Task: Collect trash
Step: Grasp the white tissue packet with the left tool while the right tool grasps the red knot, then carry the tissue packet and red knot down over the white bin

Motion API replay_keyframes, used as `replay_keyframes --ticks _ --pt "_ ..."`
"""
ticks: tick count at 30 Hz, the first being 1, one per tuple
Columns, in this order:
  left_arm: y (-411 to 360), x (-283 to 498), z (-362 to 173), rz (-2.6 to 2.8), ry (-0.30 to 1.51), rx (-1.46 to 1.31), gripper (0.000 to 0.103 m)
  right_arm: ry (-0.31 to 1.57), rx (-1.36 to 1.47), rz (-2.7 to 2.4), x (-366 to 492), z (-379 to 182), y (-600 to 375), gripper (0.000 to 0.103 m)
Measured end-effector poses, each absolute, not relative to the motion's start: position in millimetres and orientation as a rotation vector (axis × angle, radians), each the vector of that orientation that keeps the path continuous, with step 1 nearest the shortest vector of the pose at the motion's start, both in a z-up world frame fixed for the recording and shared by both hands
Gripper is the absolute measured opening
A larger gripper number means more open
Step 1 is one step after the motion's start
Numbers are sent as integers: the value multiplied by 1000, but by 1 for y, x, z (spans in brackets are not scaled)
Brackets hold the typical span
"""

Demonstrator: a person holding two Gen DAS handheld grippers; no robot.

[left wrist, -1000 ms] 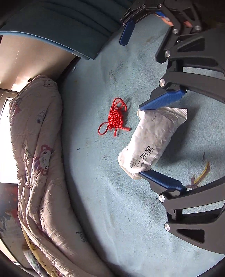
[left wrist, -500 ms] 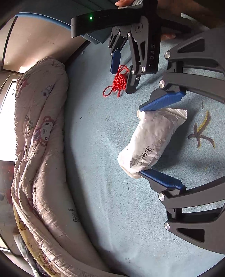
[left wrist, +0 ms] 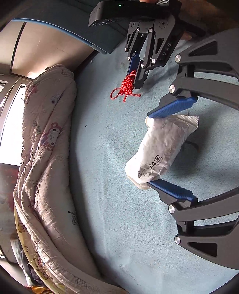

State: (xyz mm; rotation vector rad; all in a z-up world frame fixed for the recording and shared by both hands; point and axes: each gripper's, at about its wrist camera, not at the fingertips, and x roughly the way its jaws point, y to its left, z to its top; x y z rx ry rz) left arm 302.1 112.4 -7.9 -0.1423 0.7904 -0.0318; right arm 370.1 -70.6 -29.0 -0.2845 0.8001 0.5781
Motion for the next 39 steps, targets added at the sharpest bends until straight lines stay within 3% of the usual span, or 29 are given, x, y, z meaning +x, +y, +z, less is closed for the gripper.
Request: replay_keyframes --ticks 24,31,39 --pt "52 111 -3 -88 744 -106 65 607 -248 647 152 19 -145 22" --pt "30 59 -37 -115 779 -82 66 628 -244 691 84 -24 -169 22" --pt "10 31 -121 -152 897 -70 66 808 -279 707 38 -135 -178 22"
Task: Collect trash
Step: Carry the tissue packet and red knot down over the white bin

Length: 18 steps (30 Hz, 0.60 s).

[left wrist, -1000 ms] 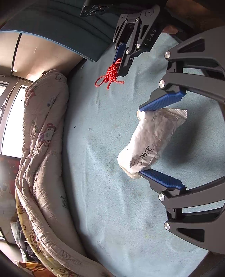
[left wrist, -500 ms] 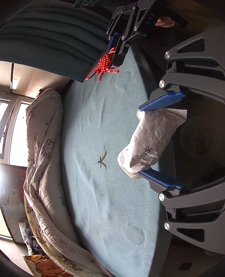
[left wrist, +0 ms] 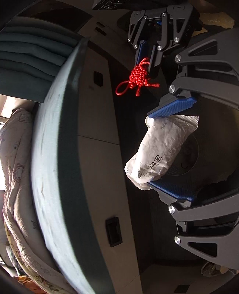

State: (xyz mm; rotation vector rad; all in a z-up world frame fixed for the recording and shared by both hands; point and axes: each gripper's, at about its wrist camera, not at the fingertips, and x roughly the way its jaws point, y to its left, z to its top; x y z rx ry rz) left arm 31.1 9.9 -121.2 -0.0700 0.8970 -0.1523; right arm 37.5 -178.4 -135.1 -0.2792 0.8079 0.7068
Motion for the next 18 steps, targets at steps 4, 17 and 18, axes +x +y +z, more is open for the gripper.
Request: replay_keyframes --ticks 4,17,18 --pt "8 38 -168 -169 965 -90 66 915 -285 711 31 -189 -179 22" --pt "5 97 -295 -169 1167 -144 66 1104 -300 732 53 -296 -156 22" --pt "5 102 -302 -168 1186 -155 66 1113 -301 732 55 -300 -156 22"
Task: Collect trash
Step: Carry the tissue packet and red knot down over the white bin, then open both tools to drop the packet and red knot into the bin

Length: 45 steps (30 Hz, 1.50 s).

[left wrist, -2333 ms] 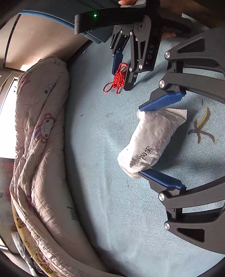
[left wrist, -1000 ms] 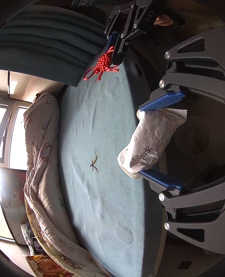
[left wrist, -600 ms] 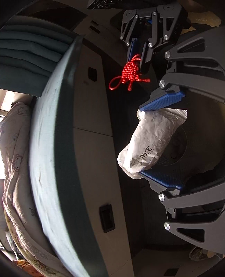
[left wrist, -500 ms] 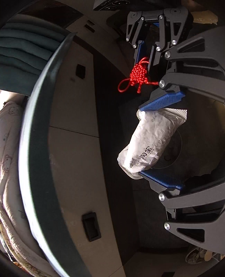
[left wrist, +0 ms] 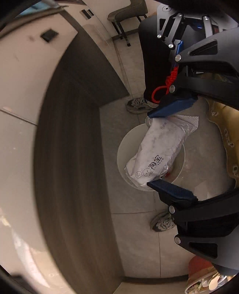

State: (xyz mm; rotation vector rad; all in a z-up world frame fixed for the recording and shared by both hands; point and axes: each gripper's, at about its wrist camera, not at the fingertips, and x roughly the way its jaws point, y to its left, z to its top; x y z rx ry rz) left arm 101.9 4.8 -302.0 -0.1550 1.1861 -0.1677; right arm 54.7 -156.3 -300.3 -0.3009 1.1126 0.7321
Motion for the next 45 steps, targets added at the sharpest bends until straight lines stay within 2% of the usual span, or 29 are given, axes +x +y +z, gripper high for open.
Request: replay_keyframes --ticks 14,19,21,23,25,39,40,41,43,45 --pt "-16 164 -376 -236 1329 -168 67 1230 -300 755 86 -342 -146 22" --pt "-17 170 -383 -235 1328 -163 77 1254 -290 754 91 -341 -143 22" --pt "-17 172 -385 -220 1326 -163 88 1263 -294 758 91 -344 -142 22" --pt "-15 173 -385 -207 1324 -162 90 1270 -296 762 94 -346 -141 22" --pt "-13 173 -386 -190 1319 -162 96 1275 -295 763 97 -346 -140 22" --pt "48 173 -400 -20 1331 -221 97 1316 -336 785 109 -367 -117 24" --pt "54 173 -400 -10 1331 -236 97 1315 -332 780 111 -369 -116 26" --pt "59 172 -399 -3 1329 -248 97 1317 -327 777 112 -370 -115 33" --pt "69 172 -397 9 1323 -269 97 1318 -330 778 115 -371 -111 62" --pt "73 171 -393 10 1314 -274 97 1297 -352 751 116 -371 -109 79"
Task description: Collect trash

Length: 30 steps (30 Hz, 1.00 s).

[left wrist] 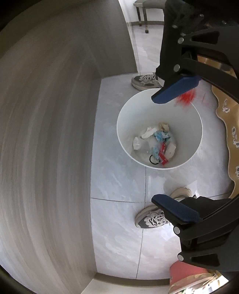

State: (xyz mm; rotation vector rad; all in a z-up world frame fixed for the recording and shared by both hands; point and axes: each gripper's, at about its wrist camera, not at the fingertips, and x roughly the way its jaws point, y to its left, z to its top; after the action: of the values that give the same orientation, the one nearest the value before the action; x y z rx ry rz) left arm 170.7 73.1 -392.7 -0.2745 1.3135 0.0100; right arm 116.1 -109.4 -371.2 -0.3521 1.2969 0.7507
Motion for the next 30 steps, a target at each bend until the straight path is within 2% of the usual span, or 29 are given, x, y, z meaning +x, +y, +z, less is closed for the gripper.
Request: replay_keyframes --ticks 5,7,11,19,30 --pt "73 162 -377 -14 1279 -267 97 1269 -355 708 118 -362 -117 85" --pt "69 156 -368 -15 1259 -245 97 1250 -338 696 116 -353 -123 92" --pt "57 137 -338 10 1192 -172 97 1193 -285 684 110 -326 -139 98" --pt "31 77 -261 -12 1053 -94 97 1016 -220 682 71 -241 -165 98" --pt "6 2 -127 -31 769 -26 97 737 -131 643 25 -120 -223 98"
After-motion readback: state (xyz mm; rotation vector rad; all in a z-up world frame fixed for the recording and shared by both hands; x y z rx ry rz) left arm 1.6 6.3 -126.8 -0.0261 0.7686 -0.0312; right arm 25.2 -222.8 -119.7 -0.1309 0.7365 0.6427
